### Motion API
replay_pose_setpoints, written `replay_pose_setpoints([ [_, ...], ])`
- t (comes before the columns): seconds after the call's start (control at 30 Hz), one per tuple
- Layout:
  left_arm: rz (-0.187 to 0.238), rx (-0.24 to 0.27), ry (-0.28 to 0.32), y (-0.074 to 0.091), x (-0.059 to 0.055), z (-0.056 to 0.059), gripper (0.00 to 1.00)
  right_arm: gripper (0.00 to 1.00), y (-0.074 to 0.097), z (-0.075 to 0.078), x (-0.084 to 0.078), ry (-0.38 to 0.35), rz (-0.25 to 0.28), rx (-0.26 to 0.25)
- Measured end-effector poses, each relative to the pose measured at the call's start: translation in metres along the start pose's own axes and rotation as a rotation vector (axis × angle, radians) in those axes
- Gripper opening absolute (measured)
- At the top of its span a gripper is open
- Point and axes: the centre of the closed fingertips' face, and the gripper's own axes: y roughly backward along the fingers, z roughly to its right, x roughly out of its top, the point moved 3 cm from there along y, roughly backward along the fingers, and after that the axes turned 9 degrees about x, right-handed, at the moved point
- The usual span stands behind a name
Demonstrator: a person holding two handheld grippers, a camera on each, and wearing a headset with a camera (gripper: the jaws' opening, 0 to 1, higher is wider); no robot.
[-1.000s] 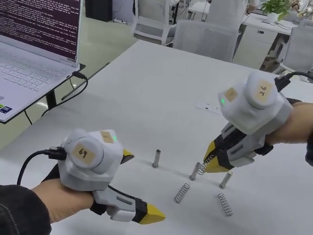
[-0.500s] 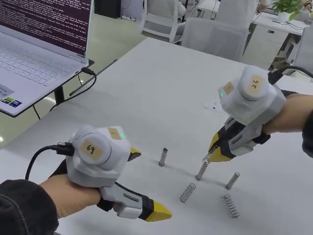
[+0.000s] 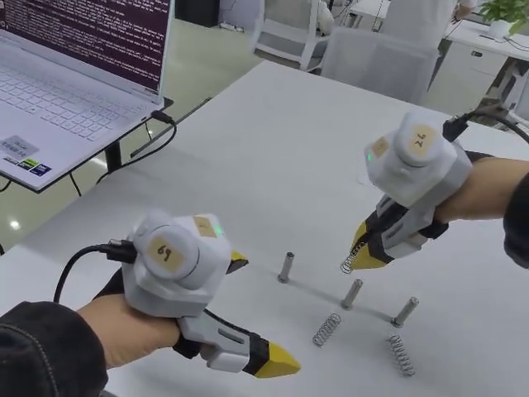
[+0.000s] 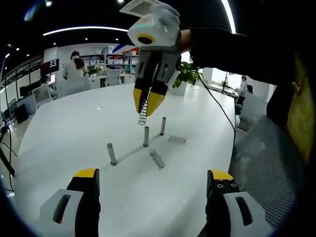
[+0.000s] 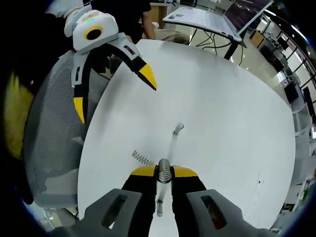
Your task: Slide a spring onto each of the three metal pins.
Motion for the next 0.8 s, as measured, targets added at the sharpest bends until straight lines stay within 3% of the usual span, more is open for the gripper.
replay_pose_setpoints([
  [0.47,0.010,0.006,0.013,0.000,0.002,-0.002,0.87,0.08,-0.014,0.023,0.033,0.039,0.004,0.003],
  [0.8,0.020,0.011,0.018,-0.001,0.004,-0.003,0.88,0.08,-0.023,0.032,0.047,0.072,-0.011,0.004],
])
